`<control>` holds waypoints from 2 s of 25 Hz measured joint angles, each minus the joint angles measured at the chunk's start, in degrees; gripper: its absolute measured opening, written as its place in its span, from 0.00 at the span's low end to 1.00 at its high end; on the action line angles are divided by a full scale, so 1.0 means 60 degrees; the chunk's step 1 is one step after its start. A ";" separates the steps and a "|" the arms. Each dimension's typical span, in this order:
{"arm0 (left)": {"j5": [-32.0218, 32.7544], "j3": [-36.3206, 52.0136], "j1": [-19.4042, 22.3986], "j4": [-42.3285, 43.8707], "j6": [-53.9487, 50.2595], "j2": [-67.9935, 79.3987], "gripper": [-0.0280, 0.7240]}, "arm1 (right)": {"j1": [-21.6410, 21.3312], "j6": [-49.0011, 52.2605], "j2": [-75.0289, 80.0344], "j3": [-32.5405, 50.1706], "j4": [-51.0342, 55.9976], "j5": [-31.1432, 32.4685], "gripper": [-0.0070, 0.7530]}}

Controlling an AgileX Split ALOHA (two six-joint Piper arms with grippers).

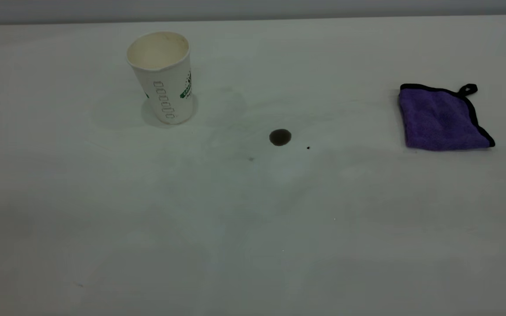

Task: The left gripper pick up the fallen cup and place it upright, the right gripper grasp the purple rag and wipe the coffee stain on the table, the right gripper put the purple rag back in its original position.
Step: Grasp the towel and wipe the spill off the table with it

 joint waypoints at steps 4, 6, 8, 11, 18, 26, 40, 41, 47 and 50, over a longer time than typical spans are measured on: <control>0.0072 0.0068 0.0000 0.0022 -0.0221 -0.0515 0.38 | 0.0000 0.0000 0.0000 0.0000 0.0000 0.0000 0.74; 0.0074 0.0079 0.0000 0.0022 -0.0243 -0.0526 0.38 | 0.0000 0.0000 0.0000 0.0000 0.0000 0.0000 0.74; 0.0082 0.0086 0.0000 0.0022 -0.0276 -0.0526 0.38 | 0.0000 0.0000 0.0000 0.0000 0.0000 0.0000 0.74; 0.0082 0.0086 0.0000 0.0022 -0.0302 -0.0530 0.38 | 0.0000 0.0000 0.0000 0.0000 0.0000 0.0000 0.74; 0.0082 0.0097 0.0000 0.0022 -0.0335 -0.0530 0.38 | 0.0000 0.0000 0.0000 0.0000 0.0000 0.0000 0.74; 0.0082 0.0097 0.0000 0.0022 -0.0339 -0.0530 0.38 | 0.0000 0.0000 0.0000 0.0000 0.0000 0.0000 0.74; 0.0092 0.0097 0.0000 0.0022 -0.0339 -0.0530 0.38 | 0.0000 0.0000 0.3982 -0.1911 -0.0012 -0.1595 0.86; 0.0101 0.0097 0.0000 0.0022 -0.0339 -0.0530 0.38 | 0.0000 0.0000 0.4863 -0.2069 -0.0061 -0.1906 0.89; 0.0102 0.0097 0.0000 0.0022 -0.0339 -0.0530 0.38 | 0.0000 -0.0068 0.9801 -0.2745 -0.0093 -0.4232 0.95; 0.0102 0.0097 0.0000 0.0022 -0.0339 -0.0530 0.38 | 0.0000 -0.0274 1.2341 -0.3088 -0.0093 -0.5465 0.95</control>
